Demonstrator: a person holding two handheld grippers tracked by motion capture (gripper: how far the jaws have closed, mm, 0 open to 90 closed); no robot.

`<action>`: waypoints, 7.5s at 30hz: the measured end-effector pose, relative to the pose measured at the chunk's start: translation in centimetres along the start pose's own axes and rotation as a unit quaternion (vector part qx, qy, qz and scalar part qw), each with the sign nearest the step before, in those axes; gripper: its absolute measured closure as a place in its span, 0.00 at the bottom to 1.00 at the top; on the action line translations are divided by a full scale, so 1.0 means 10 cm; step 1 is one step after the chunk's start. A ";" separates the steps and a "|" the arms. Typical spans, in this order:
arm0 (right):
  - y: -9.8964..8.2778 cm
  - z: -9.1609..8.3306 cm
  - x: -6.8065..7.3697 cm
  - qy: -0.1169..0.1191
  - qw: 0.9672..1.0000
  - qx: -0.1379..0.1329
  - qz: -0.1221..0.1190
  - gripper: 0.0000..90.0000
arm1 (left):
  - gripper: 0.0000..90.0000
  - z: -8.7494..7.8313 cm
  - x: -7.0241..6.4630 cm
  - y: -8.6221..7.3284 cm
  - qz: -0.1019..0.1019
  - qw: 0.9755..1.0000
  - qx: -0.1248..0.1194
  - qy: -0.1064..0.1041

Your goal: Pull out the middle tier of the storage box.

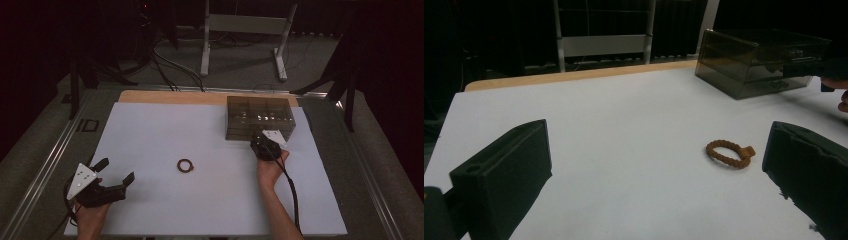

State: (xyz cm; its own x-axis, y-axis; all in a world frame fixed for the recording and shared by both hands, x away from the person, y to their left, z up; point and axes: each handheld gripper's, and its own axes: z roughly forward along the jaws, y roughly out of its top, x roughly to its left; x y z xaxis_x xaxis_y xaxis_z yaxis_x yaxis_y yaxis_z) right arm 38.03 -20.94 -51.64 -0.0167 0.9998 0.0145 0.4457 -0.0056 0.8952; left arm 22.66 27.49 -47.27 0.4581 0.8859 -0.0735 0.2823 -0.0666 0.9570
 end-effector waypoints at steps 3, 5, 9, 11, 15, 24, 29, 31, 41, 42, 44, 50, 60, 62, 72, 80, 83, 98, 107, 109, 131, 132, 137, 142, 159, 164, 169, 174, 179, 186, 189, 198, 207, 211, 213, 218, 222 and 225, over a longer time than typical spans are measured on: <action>0.00 0.00 0.01 -0.003 1.000 -0.001 0.000 0.62 | 0.01 0.00 0.00 0.00 -0.001 1.000 0.000 0.000; 0.00 0.00 0.02 -0.006 1.000 -0.001 0.002 0.62 | 0.01 0.00 0.00 0.00 0.000 1.000 0.001 0.001; 0.00 0.01 0.03 -0.011 1.000 -0.002 0.008 0.62 | 0.01 0.00 0.00 0.00 0.000 1.000 -0.001 0.000; 0.00 0.01 0.03 -0.012 1.000 -0.002 0.009 0.62 | 0.01 0.00 0.00 0.00 -0.001 1.000 -0.001 0.000; 0.00 0.01 0.04 -0.012 1.000 0.000 0.014 0.62 | 0.01 0.00 0.00 0.00 0.000 1.000 0.000 0.000; 0.02 0.01 0.03 -0.011 1.000 0.007 0.020 0.63 | 0.01 0.00 0.00 0.00 -0.001 1.000 0.000 0.001; 0.01 -0.03 0.02 -0.005 1.000 0.013 0.023 0.63 | 0.01 0.00 0.00 0.00 -0.001 1.000 0.000 0.001; 0.00 -0.06 0.02 -0.005 1.000 0.014 0.021 0.63 | 0.01 -0.01 0.01 0.00 -0.002 1.000 0.000 0.003; -0.05 -0.17 -0.05 0.021 1.000 0.014 0.011 0.62 | 0.01 0.01 0.00 0.00 -0.001 1.000 -0.001 0.002; -0.05 -0.17 -0.05 0.023 1.000 0.013 0.011 0.62 | 0.01 0.00 0.00 0.00 -0.001 1.000 0.000 0.002; -0.07 -0.18 -0.06 0.030 0.999 0.007 0.011 0.56 | 0.01 0.00 0.00 0.00 -0.002 1.000 0.000 0.003; -0.10 -0.20 -0.07 0.049 0.999 0.013 0.013 0.35 | 0.01 0.00 0.00 0.00 -0.001 1.000 -0.001 0.003; -0.07 -0.25 -0.11 0.091 0.995 0.031 -0.021 0.03 | 0.01 0.00 0.00 0.00 0.000 1.000 0.000 0.003; -0.06 -0.26 -0.13 0.098 0.994 0.031 -0.026 0.02 | 0.01 0.00 0.00 0.00 0.000 1.000 -0.001 0.003; -0.01 -0.29 -0.26 0.155 0.988 0.023 -0.001 0.01 | 0.01 0.00 0.00 0.00 -0.001 1.000 0.000 0.003; 0.03 -0.33 -0.31 0.156 0.987 0.034 -0.022 0.01 | 0.01 0.00 0.00 0.00 0.000 1.000 0.000 0.002; 0.04 -0.34 -0.32 0.155 0.987 0.038 -0.024 0.01 | 0.01 0.00 0.00 0.00 0.000 1.000 0.000 0.002; 0.22 -0.38 -0.40 0.184 0.980 0.046 -0.052 0.01 | 0.01 0.01 0.00 0.00 -0.001 1.000 0.002 0.004; 0.30 -0.37 -0.39 0.193 0.978 0.045 -0.065 0.01 | 0.01 0.01 0.00 0.00 0.000 1.000 0.003 0.003; 0.32 -0.37 -0.40 0.197 0.977 0.048 -0.065 0.01 | 0.01 0.01 0.00 0.00 0.000 1.000 0.003 0.003; 0.47 -0.21 -0.42 0.221 0.968 0.053 -0.107 0.01 | 0.01 0.03 0.00 -0.01 0.000 1.000 0.007 0.001; 0.46 -0.20 -0.42 0.221 0.968 0.054 -0.110 0.01 | 0.01 0.03 -0.01 -0.01 0.001 1.000 0.007 0.001; 0.44 -0.15 -0.40 0.223 0.965 0.056 -0.122 0.01 | 0.01 0.03 0.00 -0.01 -0.001 1.000 0.006 0.001; 0.40 -0.08 -0.41 0.221 0.966 0.062 -0.123 0.01 | 0.01 0.03 0.00 -0.01 -0.001 1.000 0.007 0.001; 0.39 -0.05 -0.36 0.212 0.961 0.098 -0.148 0.03 | 0.01 0.02 0.00 -0.01 -0.001 1.000 0.006 0.002; 0.39 -0.08 -0.35 0.215 0.959 0.107 -0.153 0.05 | 0.01 0.03 0.00 -0.01 -0.002 1.000 0.006 0.001; 0.40 -0.12 -0.39 0.214 0.958 0.111 -0.153 0.13 | 0.01 0.03 0.00 -0.01 -0.002 1.000 0.007 0.002; 0.41 -0.11 -0.42 0.209 0.959 0.110 -0.155 0.19 | 0.01 0.03 0.00 -0.01 0.000 1.000 0.008 0.001; 0.38 -0.05 -0.38 0.200 0.959 0.107 -0.169 0.24 | 0.01 0.04 0.00 -0.01 -0.001 1.000 0.009 0.001; 0.37 0.00 -0.34 0.195 0.958 0.110 -0.178 0.24 | 0.01 0.04 0.00 -0.01 -0.001 1.000 0.009 0.001; 0.37 0.01 -0.35 0.202 0.957 0.113 -0.178 0.24 | 0.01 0.05 0.00 -0.02 -0.001 1.000 0.009 0.001; 0.37 0.02 -0.38 0.198 0.956 0.120 -0.180 0.30 | 0.01 0.04 0.00 -0.01 -0.001 1.000 0.008 0.002; 0.38 0.00 -0.41 0.194 0.956 0.122 -0.181 0.38 | 0.01 0.04 0.00 -0.01 0.000 1.000 0.008 0.002; 0.38 -0.01 -0.41 0.192 0.956 0.123 -0.182 0.38 | 0.01 0.04 0.00 -0.01 0.000 1.000 0.010 0.002; 0.38 -0.02 -0.41 0.192 0.956 0.124 -0.182 0.39 | 0.01 0.04 0.00 -0.01 0.001 1.000 0.009 0.001; 0.37 -0.03 -0.41 0.192 0.956 0.126 -0.181 0.40 | 0.01 0.04 0.00 -0.01 0.000 1.000 0.009 0.001; 0.38 -0.03 -0.41 0.193 0.956 0.127 -0.180 0.40 | 0.01 0.04 0.00 -0.01 0.000 1.000 0.009 0.002; 0.38 -0.04 -0.42 0.194 0.956 0.128 -0.178 0.41 | 0.01 0.04 0.00 -0.01 0.000 1.000 0.009 0.002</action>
State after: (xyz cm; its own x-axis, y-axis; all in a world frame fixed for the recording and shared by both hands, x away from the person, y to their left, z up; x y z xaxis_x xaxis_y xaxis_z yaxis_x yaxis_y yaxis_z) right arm 39.43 -25.13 -48.16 -0.5176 0.8533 -0.0626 0.5526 0.3892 0.7370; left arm 22.97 27.29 -47.51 0.4556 0.8872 -0.0724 0.2971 -0.0749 0.9519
